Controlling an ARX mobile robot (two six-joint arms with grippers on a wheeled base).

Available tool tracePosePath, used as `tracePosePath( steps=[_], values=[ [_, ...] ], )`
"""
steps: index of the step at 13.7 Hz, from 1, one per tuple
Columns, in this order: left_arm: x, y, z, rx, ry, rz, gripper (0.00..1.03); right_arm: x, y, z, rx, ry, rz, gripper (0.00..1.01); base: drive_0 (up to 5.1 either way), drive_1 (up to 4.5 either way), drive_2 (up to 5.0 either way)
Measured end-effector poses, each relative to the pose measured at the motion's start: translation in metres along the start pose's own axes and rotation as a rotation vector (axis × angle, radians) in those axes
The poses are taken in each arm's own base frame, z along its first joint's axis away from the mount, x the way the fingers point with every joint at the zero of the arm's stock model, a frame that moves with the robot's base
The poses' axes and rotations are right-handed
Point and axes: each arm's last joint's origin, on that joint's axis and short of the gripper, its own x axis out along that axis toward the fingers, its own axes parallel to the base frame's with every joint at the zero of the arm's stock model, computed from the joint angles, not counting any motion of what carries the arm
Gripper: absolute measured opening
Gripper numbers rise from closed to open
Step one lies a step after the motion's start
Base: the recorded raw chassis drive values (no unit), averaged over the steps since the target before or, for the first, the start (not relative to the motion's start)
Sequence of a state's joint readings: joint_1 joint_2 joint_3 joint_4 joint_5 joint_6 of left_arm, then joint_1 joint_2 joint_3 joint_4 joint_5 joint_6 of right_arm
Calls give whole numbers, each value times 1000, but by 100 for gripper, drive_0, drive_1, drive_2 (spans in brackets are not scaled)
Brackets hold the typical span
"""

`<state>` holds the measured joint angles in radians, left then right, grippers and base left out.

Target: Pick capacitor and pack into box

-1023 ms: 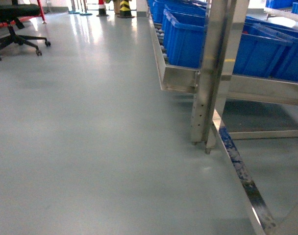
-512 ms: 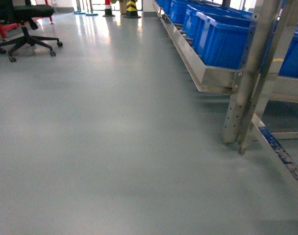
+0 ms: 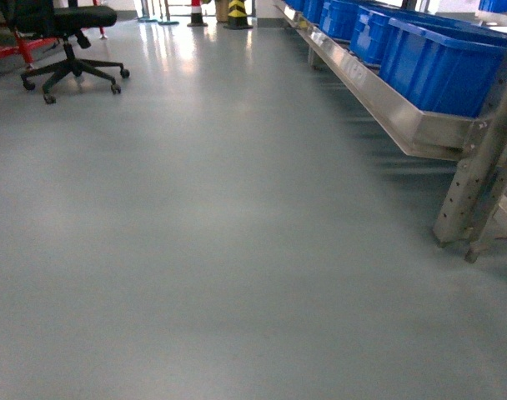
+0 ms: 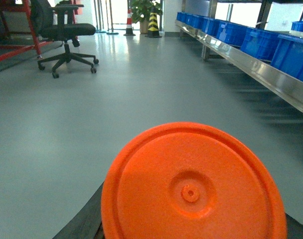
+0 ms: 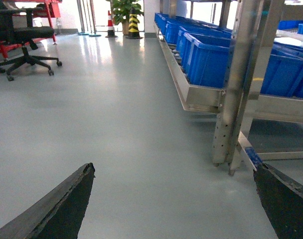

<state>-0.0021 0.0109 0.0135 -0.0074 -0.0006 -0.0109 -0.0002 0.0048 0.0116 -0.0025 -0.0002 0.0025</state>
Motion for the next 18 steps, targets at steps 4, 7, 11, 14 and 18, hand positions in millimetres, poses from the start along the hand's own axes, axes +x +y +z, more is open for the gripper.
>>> tracePosePath(
  steps=[4,7,11,14,18],
  values=[
    [0,0,0,0,-2,0,44,0,0,0,0,1,0,98,0,0,0],
    [0,0,0,0,-2,0,44,0,0,0,0,1,0,98,-322,175,175],
    [0,0,0,0,-1,2,44,0,0,0,0,3,0,98,-476,269,269],
    [0,0,0,0,-1,-1,44,0,0,0,0,-1,0,98,-484,261,261],
    [0,0,0,0,0,0,44,0,0,0,0,3,0,98,-488,257,257]
  ],
)
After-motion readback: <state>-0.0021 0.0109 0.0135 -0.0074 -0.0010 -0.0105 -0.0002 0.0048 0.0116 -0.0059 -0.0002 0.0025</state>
